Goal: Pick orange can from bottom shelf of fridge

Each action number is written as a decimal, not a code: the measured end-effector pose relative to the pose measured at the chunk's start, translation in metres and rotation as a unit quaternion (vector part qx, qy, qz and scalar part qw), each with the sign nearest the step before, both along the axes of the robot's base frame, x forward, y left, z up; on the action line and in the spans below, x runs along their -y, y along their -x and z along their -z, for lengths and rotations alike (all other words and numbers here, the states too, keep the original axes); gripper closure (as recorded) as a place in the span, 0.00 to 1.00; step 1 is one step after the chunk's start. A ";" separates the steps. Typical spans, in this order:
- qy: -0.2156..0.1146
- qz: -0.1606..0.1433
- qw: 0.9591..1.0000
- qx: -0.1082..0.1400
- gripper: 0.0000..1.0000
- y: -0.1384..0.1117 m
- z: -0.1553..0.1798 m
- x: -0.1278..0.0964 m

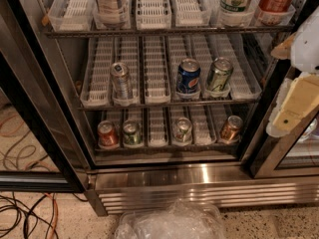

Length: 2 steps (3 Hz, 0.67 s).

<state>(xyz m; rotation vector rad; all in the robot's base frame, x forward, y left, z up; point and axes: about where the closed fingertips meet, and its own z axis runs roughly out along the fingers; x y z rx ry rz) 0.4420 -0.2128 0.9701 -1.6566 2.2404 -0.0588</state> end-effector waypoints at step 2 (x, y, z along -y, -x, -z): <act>-0.157 0.123 0.980 -0.027 0.00 0.018 0.076 -0.041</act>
Offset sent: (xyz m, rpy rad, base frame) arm 0.0179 0.0702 -0.1306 0.6159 -0.0734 -0.4812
